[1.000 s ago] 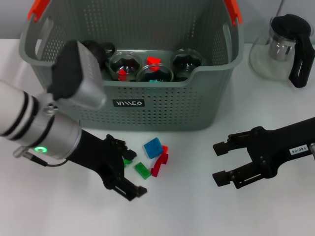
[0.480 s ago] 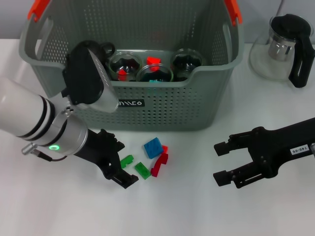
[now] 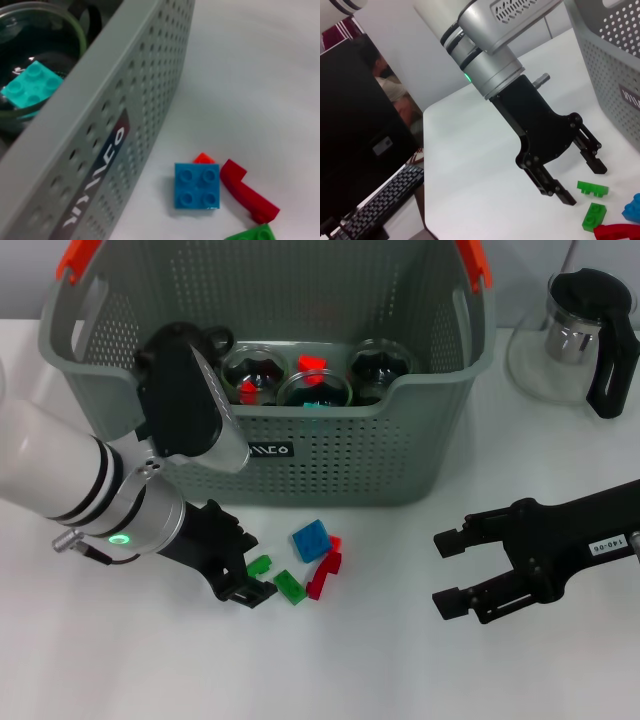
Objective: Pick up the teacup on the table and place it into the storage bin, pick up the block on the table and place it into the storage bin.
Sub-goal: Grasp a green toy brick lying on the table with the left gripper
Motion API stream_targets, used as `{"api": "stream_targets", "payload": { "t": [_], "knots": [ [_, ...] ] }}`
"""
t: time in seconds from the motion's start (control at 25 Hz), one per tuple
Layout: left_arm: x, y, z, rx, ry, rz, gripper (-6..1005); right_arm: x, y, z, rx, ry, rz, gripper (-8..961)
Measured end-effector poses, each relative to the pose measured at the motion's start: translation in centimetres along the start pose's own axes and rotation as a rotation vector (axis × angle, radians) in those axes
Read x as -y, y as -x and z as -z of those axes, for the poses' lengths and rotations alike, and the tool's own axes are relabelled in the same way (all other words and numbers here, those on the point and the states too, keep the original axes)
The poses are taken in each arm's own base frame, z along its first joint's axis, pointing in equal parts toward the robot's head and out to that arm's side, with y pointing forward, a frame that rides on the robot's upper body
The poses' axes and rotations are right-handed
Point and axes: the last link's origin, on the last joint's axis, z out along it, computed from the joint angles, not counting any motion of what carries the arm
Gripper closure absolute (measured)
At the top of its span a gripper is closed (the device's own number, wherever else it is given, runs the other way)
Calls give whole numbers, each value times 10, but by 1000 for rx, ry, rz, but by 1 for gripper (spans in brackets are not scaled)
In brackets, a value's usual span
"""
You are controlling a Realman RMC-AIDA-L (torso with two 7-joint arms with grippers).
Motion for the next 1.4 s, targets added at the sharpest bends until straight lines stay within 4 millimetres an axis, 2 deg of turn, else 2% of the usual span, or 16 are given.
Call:
{"api": "stream_targets", "payload": {
  "t": [0.04,0.24,0.32,1.0,1.24,1.4],
  "knots": [
    [1,0,-1,4,-7,-4,87,0,0,0,0,-1,0,26],
    [1,0,-5,27,-27,-30,303,0,1,0,0,-2,3,26],
    [1,0,-6,33,-36,-42,439,0,1,0,0,-2,3,26],
    [2,-3,-11,53,-54,-74,448,1,1,2,10,-9,0,27],
    [2,-2,-12,56,-52,-73,536,1,1,2,9,-9,2,27],
    [2,-2,-12,56,-53,-72,540,1,2,1,9,-8,3,27]
  ]
}}
